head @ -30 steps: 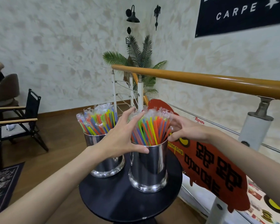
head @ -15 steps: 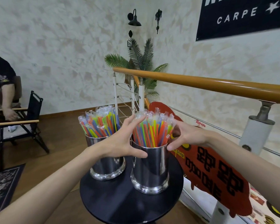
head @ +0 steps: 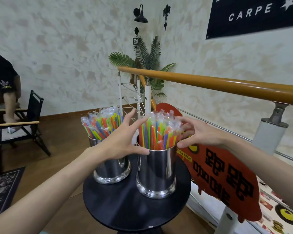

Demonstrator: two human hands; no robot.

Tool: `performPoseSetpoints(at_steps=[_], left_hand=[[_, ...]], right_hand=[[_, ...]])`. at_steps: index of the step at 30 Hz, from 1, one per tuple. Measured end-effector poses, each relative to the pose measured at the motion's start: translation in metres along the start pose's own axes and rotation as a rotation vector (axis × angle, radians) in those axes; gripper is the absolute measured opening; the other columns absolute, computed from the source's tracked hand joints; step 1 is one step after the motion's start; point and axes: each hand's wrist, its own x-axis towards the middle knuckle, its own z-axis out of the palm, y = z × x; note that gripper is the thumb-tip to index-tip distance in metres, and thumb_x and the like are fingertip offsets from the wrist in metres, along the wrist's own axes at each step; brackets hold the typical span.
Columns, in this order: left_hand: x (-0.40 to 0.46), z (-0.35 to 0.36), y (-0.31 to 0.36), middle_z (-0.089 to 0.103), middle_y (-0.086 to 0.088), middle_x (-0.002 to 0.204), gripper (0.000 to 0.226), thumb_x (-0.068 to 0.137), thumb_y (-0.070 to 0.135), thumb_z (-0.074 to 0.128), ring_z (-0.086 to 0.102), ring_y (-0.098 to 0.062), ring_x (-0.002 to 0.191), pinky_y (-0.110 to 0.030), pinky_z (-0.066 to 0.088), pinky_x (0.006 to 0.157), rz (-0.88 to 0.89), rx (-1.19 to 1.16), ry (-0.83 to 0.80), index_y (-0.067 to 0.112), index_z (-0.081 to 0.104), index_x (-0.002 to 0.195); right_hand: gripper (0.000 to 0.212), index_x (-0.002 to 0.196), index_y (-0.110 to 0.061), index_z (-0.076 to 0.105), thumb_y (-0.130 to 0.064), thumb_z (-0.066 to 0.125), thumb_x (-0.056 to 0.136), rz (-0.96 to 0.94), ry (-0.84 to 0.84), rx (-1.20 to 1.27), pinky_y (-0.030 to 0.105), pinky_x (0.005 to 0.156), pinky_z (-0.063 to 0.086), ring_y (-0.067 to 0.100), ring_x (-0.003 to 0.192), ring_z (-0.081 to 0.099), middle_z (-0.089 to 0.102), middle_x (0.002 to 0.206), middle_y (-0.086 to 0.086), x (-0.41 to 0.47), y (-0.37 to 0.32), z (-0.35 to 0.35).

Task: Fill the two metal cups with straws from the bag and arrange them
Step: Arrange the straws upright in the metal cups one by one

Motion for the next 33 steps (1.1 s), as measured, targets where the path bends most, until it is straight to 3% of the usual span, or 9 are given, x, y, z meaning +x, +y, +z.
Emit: performPoseSetpoints(at_steps=[5,8,11,16,19,25,27,29,33], left_hand=[[-0.003,0.002,-0.003,0.004,0.014,0.166,0.092,0.088,0.030,0.077,0.019,-0.014,0.152,-0.038,0.033,0.119,0.031,-0.130,-0.093,0.040,0.018,0.158],[-0.002,0.008,-0.001,-0.002,0.019,0.166,0.108,0.077,0.056,0.080,0.012,-0.010,0.152,-0.031,0.030,0.116,0.013,-0.205,-0.100,0.045,0.010,0.158],[0.001,0.014,0.005,-0.005,0.020,0.165,0.122,0.062,0.081,0.073,0.010,-0.012,0.153,-0.035,0.024,0.120,-0.018,-0.163,-0.068,0.046,0.006,0.158],[0.009,0.019,0.012,0.003,0.014,0.166,0.117,0.061,0.085,0.066,0.024,-0.016,0.150,-0.038,0.028,0.118,-0.071,-0.074,0.044,0.040,0.018,0.158],[0.015,0.019,0.011,0.008,0.008,0.167,0.114,0.061,0.085,0.064,0.033,-0.016,0.146,-0.036,0.029,0.118,-0.076,-0.072,0.068,0.036,0.027,0.157],[0.020,0.019,0.009,0.022,0.004,0.163,0.089,0.070,0.081,0.058,0.031,-0.013,0.146,-0.041,0.035,0.117,-0.036,-0.052,0.182,0.032,0.050,0.144],[0.022,0.020,0.005,0.030,0.003,0.155,0.081,0.072,0.082,0.057,0.036,-0.013,0.140,-0.043,0.042,0.111,-0.034,-0.014,0.239,0.030,0.059,0.135],[0.024,0.020,0.004,0.041,0.002,0.140,0.075,0.074,0.079,0.058,0.042,-0.015,0.128,-0.039,0.046,0.104,-0.027,0.059,0.330,0.024,0.064,0.124],[0.027,0.021,0.004,0.042,0.004,0.109,0.074,0.075,0.077,0.060,0.045,-0.014,0.104,-0.032,0.045,0.090,-0.005,0.175,0.486,0.019,0.066,0.120]], right_hand=[[0.105,0.151,-0.040,0.030,-0.023,0.094,0.069,-0.006,-0.047,-0.056,0.037,0.113,0.042,0.008,0.135,0.047,0.047,0.145,-0.014,0.004,-0.007,0.008],[0.103,0.149,-0.040,0.029,-0.020,0.093,0.071,-0.021,-0.083,-0.026,0.024,0.113,0.039,-0.006,0.129,0.047,0.047,0.141,-0.024,0.007,-0.012,0.016],[0.113,0.156,-0.035,0.026,-0.033,0.096,0.067,-0.048,-0.066,-0.060,0.038,0.119,0.037,0.002,0.136,0.048,0.049,0.149,-0.015,0.012,-0.009,0.021],[0.110,0.156,-0.034,0.024,-0.043,0.092,0.070,-0.066,-0.033,-0.248,0.030,0.112,0.042,0.007,0.130,0.053,0.049,0.150,-0.007,0.005,-0.016,0.022],[0.103,0.153,-0.034,0.031,-0.054,0.088,0.070,-0.083,-0.029,-0.389,0.034,0.108,0.047,0.008,0.121,0.059,0.058,0.139,-0.008,0.002,-0.026,0.022],[0.037,0.108,-0.047,0.060,-0.055,0.081,0.078,-0.121,0.020,-0.366,0.028,0.087,0.052,-0.002,0.095,0.066,0.072,0.101,-0.023,0.006,-0.036,0.018],[0.043,0.106,-0.040,0.068,-0.068,0.077,0.075,-0.137,0.070,-0.370,0.043,0.088,0.055,0.012,0.092,0.068,0.074,0.099,-0.009,0.012,-0.033,0.020],[0.073,0.106,-0.018,0.070,-0.082,0.071,0.069,-0.152,0.115,-0.372,0.056,0.090,0.053,0.027,0.094,0.068,0.073,0.102,0.007,0.017,-0.029,0.023],[0.073,0.092,-0.005,0.068,-0.075,0.073,0.073,-0.158,0.187,-0.320,0.044,0.070,0.051,0.030,0.075,0.063,0.069,0.084,0.013,0.024,-0.024,0.025]])
